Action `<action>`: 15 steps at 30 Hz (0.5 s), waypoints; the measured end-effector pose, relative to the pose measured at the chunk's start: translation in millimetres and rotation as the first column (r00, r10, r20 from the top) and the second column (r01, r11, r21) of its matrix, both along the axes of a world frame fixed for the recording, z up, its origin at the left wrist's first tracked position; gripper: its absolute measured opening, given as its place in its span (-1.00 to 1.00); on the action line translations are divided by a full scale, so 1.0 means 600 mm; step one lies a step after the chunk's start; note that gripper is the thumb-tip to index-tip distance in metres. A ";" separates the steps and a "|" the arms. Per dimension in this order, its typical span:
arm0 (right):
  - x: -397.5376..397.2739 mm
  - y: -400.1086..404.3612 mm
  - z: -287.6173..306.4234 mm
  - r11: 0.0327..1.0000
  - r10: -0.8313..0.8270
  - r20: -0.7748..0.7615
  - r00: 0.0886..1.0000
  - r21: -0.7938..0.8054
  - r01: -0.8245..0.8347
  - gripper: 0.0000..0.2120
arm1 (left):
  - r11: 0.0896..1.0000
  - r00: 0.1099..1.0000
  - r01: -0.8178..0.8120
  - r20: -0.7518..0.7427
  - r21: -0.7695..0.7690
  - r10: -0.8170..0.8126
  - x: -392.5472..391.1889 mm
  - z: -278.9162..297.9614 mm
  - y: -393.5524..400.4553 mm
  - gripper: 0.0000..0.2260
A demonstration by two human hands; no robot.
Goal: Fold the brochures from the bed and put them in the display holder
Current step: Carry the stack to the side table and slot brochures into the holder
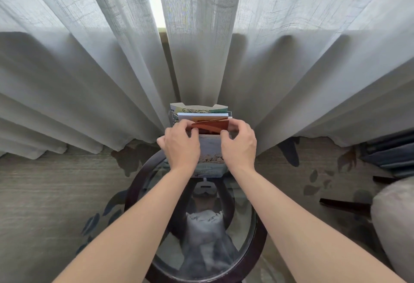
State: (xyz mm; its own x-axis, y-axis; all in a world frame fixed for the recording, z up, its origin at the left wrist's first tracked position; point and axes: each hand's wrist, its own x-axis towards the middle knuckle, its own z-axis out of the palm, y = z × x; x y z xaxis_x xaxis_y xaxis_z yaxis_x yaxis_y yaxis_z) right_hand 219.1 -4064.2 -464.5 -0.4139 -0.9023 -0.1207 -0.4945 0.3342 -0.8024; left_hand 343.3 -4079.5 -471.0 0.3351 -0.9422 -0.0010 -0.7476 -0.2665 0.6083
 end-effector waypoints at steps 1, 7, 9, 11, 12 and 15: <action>-0.002 -0.002 0.000 1.000 -0.013 -0.005 1.000 0.007 0.014 -0.82 | 1.000 1.000 -0.007 0.005 0.000 0.007 0.001 0.000 -0.002 -0.91; -0.011 -0.009 -0.002 0.997 -0.066 -0.037 0.997 0.046 0.067 -0.97 | 1.000 1.000 0.018 0.003 -0.004 -0.018 -0.015 -0.001 -0.009 -0.90; -0.015 -0.009 -0.003 0.996 -0.073 -0.027 0.997 0.058 0.074 -0.96 | 1.000 1.000 0.000 0.013 0.005 0.000 -0.012 -0.001 -0.013 -0.92; -0.020 -0.007 -0.006 0.994 -0.078 -0.011 0.997 0.071 0.078 -0.93 | 1.000 0.999 -0.027 0.018 0.006 0.027 -0.003 -0.004 -0.012 -0.94; -0.021 -0.005 -0.009 0.994 -0.081 -0.001 0.997 0.077 0.081 -0.91 | 0.999 0.999 -0.044 0.007 -0.003 0.044 0.001 -0.005 -0.010 -0.90; -0.021 0.007 -0.017 0.989 -0.091 0.027 0.995 0.123 0.087 -0.83 | 0.995 0.992 -0.096 -0.086 -0.020 0.094 0.009 -0.009 0.001 -0.74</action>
